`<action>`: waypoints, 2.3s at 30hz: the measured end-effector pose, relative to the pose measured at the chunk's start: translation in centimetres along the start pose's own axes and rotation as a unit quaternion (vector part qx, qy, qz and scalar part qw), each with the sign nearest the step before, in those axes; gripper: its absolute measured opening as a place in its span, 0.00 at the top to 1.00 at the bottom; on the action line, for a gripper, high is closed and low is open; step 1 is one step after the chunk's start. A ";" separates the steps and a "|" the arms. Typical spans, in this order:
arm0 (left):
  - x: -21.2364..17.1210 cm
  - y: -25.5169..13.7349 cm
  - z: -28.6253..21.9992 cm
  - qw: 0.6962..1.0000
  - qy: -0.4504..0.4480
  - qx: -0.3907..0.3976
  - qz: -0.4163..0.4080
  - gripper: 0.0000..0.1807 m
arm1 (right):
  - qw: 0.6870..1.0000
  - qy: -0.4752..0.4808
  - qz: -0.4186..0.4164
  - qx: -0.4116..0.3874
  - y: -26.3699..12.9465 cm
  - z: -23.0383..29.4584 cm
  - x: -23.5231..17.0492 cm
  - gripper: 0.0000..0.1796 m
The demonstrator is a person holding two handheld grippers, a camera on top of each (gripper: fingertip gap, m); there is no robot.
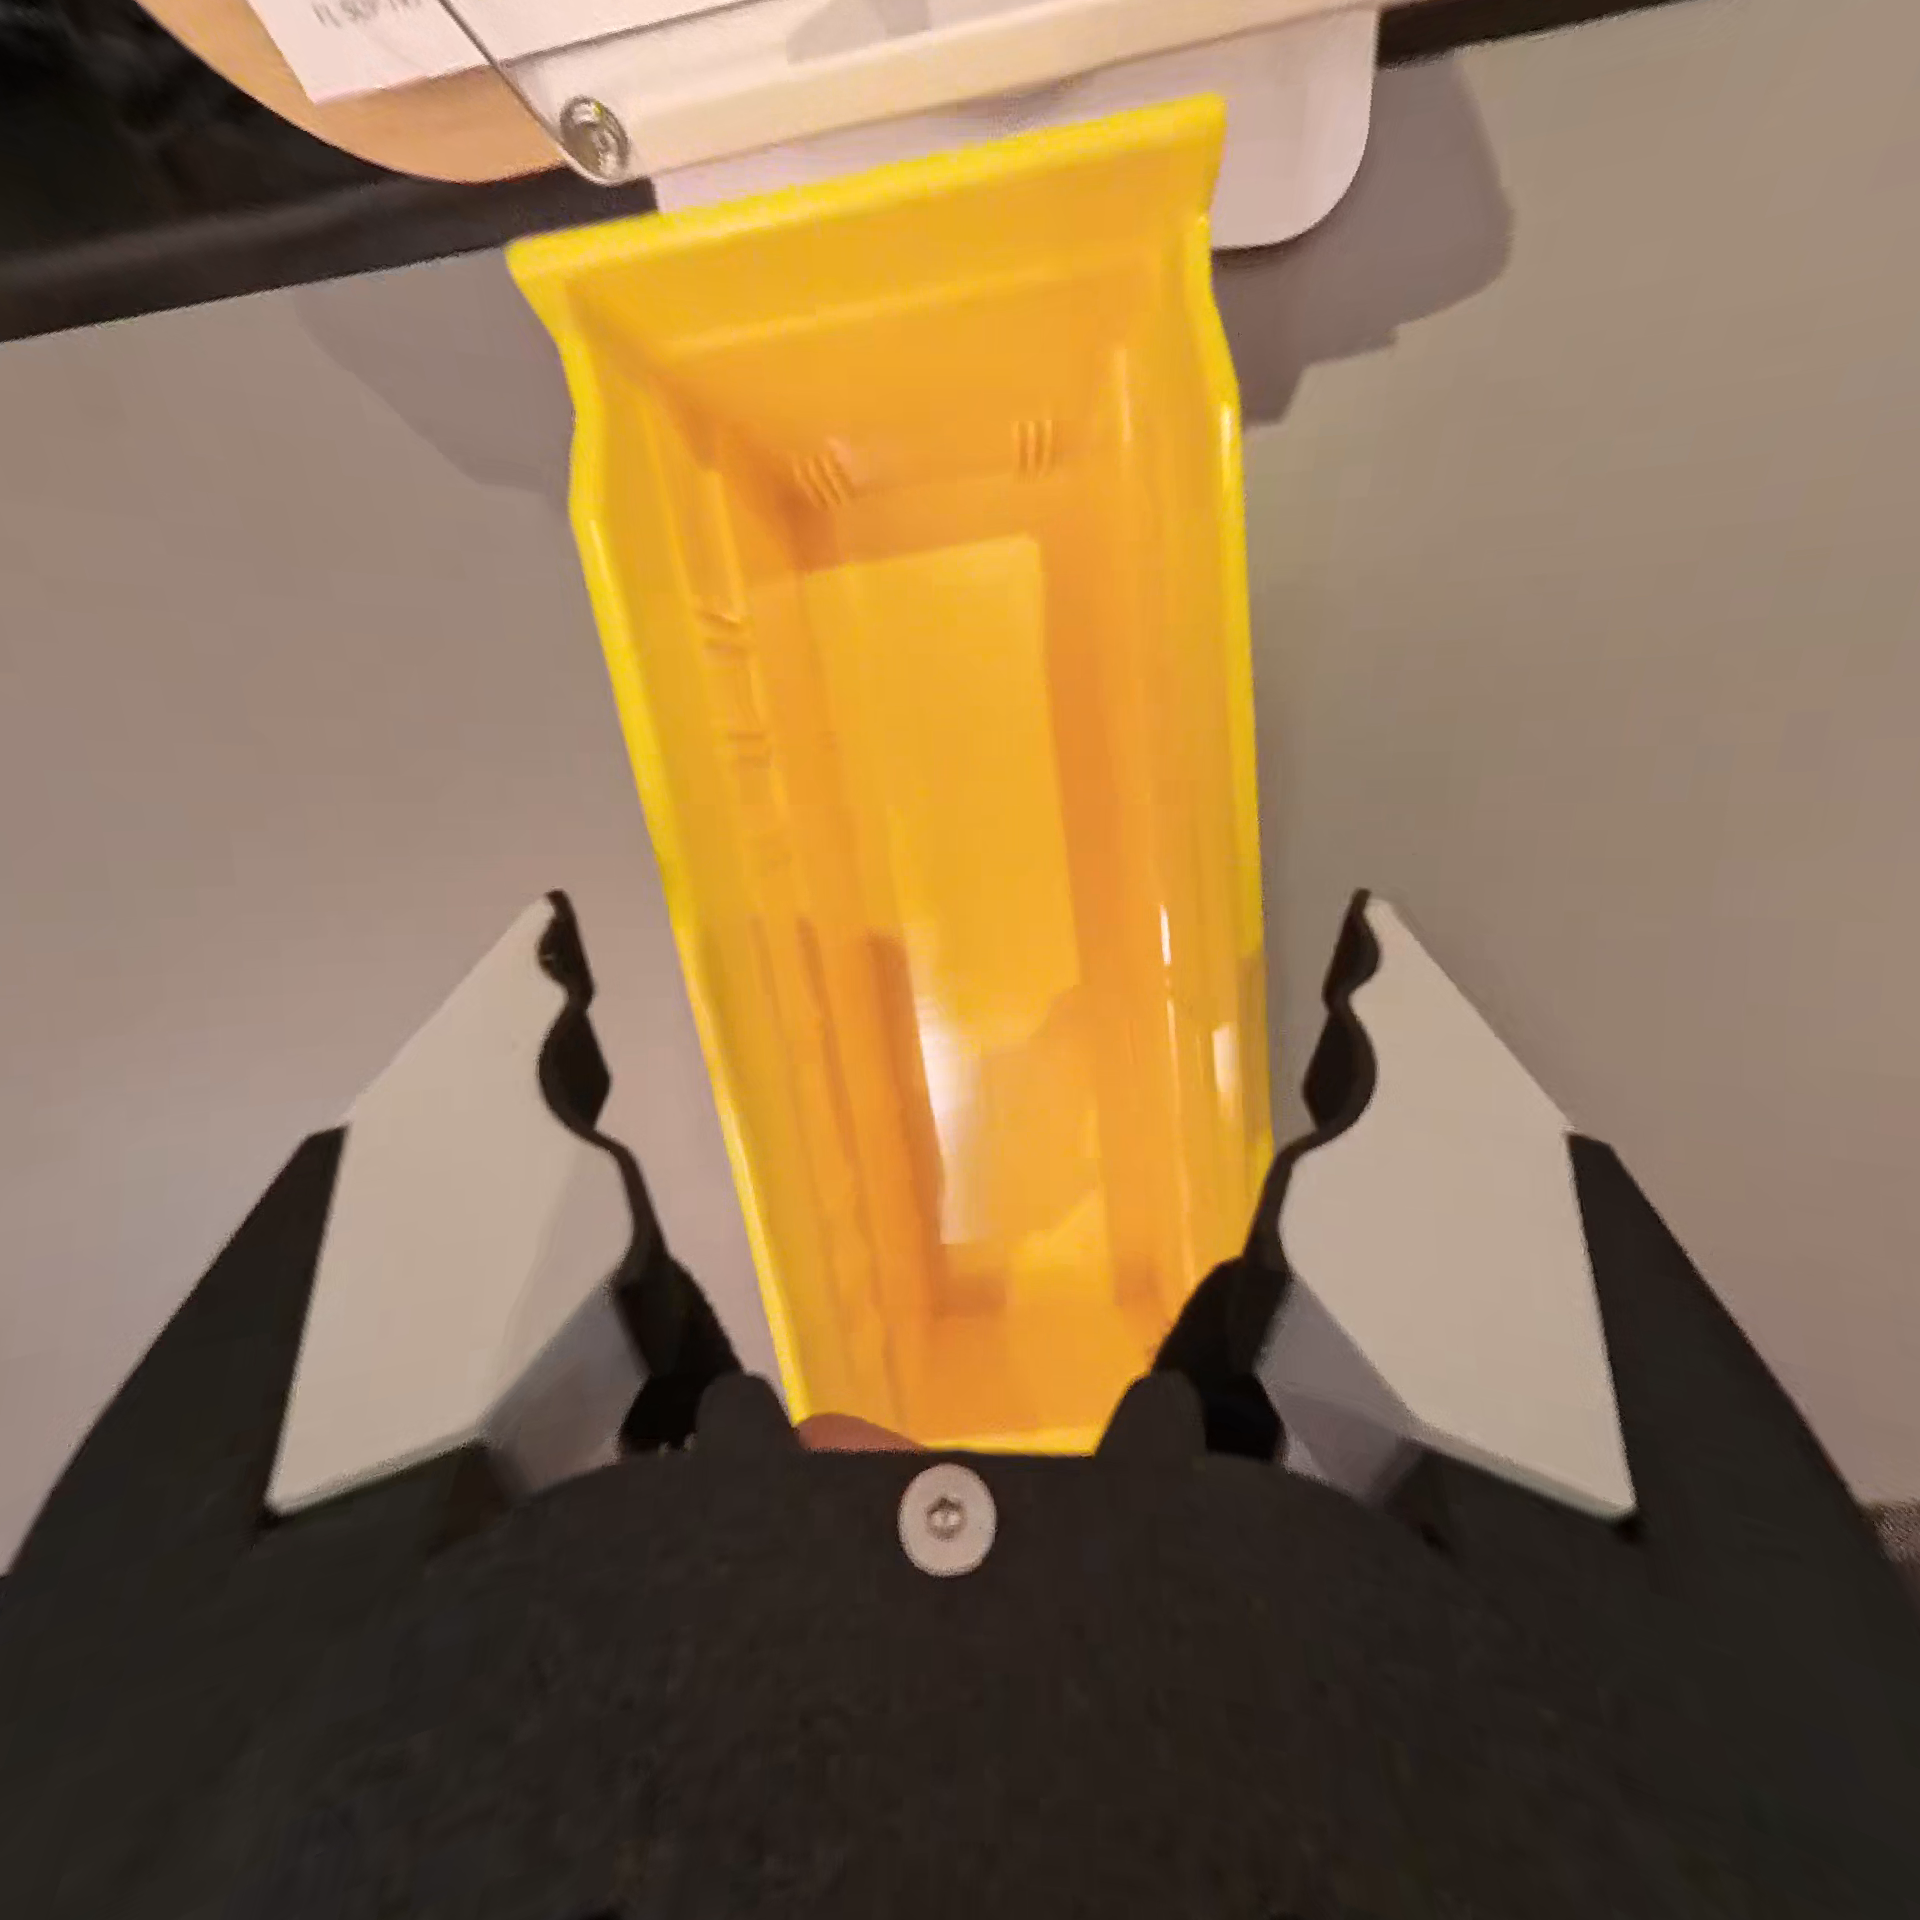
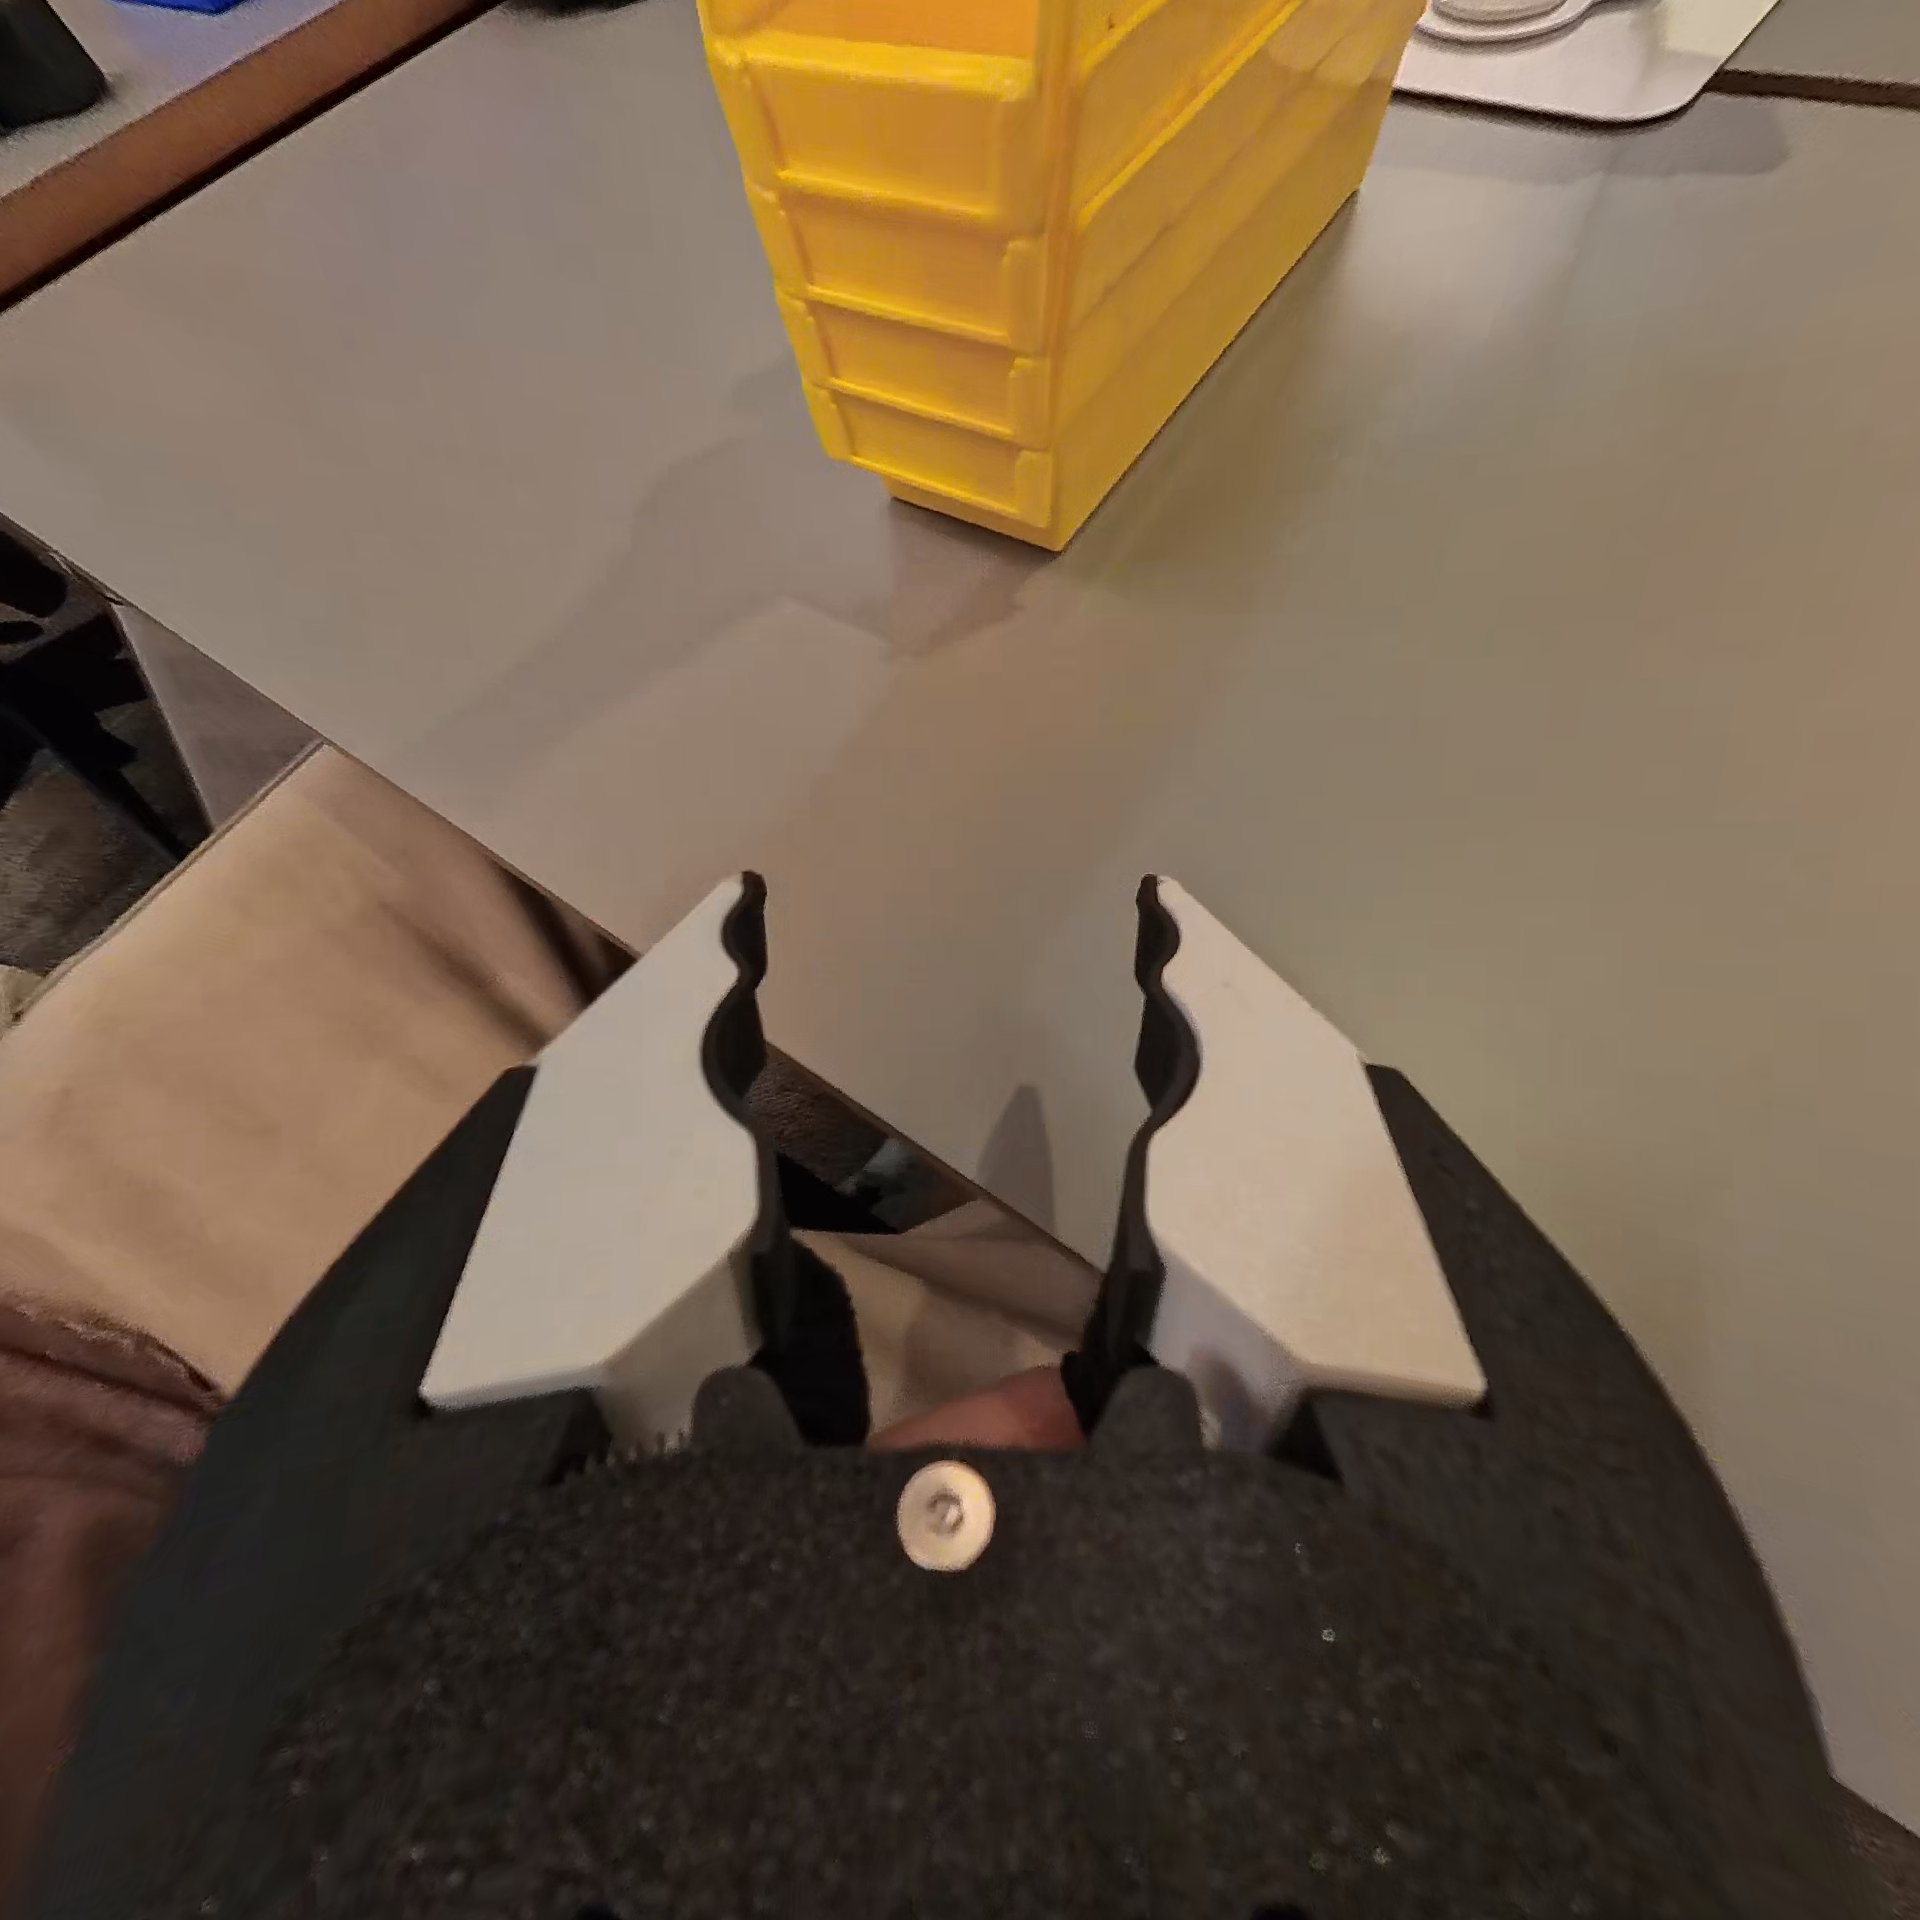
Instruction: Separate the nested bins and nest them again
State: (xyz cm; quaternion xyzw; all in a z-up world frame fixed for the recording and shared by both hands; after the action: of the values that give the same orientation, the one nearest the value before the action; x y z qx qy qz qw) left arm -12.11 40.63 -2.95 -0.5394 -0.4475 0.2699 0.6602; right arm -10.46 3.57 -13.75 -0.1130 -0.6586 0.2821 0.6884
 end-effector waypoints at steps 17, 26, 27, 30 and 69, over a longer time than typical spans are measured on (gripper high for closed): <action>-0.1 0.2 -0.5 0.995 0.006 0.032 0.098 0.52 | 0.999 -0.022 0.024 -0.009 0.6 -0.2 -0.6 0.60; -0.7 -3.0 -0.8 0.993 0.020 0.040 0.105 0.52 | 0.999 -0.025 0.032 -0.004 0.7 0.1 -0.8 0.61; -0.8 -3.6 -0.8 0.993 0.022 0.040 0.106 0.52 | 0.999 -0.025 0.033 -0.004 0.7 0.1 -0.8 0.61; -1.5 -5.5 -0.8 0.993 0.025 0.042 0.104 0.52 | 0.999 -0.029 0.037 -0.003 0.9 0.3 -1.0 0.61; -10.5 -4.0 21.6 0.982 0.015 0.119 0.149 0.53 | 1.000 -0.014 0.003 0.016 3.8 0.6 1.3 0.62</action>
State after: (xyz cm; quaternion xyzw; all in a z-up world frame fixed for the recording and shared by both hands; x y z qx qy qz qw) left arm -36.44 40.88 -1.95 -0.5219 -0.3169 0.4080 0.6788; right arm -12.04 7.28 -14.59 -0.1000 -0.6630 0.2965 0.6801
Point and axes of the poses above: each gripper's, where its closed fingertips meet, y out along the fingers, x out of its top, z = x × y across the jaws, the point moved 4 cm from there along -y, back along the fingers, and after that the axes turned 3 degrees about -x, right-handed, at the moved point
